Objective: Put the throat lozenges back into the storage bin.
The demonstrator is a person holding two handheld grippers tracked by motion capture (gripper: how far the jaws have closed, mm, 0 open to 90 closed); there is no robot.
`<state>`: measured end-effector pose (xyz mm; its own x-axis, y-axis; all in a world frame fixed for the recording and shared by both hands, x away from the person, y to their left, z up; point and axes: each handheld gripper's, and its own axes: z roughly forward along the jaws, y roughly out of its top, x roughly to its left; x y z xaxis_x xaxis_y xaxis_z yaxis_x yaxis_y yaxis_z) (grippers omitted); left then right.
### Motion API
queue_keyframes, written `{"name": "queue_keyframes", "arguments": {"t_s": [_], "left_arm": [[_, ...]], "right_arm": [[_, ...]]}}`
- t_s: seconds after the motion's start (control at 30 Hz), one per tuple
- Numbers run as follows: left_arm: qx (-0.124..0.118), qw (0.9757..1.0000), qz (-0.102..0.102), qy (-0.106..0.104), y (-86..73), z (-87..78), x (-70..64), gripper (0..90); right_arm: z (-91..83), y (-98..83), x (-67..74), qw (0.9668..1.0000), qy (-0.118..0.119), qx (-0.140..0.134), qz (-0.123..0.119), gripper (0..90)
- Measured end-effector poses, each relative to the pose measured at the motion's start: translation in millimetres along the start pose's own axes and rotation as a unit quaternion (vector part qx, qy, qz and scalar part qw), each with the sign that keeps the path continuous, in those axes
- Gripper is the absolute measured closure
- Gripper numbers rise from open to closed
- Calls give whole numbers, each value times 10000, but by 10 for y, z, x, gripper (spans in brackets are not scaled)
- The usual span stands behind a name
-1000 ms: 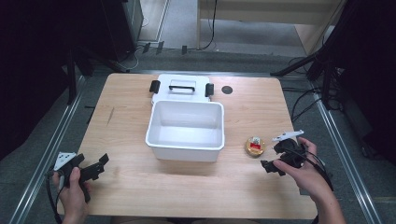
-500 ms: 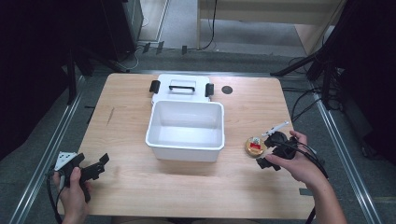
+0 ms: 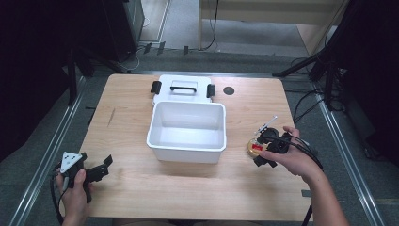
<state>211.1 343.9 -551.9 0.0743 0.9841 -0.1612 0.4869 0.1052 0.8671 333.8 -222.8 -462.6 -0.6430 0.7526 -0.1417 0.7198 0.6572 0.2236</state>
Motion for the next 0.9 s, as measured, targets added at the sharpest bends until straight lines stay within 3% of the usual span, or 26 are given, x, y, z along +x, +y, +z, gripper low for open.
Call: {"name": "queue_keyframes", "arguments": {"t_s": [0.5,0.87,0.9], "left_arm": [[30,10000,33,-5,2,4,-8,0],[31,10000,11,-21,3,5,-2,0],[22,10000,3,-18,2,6,-3,0]], "right_arm": [[99,272,3,9989,70,430,-174,36],[281,451,-53,9962,193,839,157,36],[321,470,-71,9954,141,904,275,36]]}}
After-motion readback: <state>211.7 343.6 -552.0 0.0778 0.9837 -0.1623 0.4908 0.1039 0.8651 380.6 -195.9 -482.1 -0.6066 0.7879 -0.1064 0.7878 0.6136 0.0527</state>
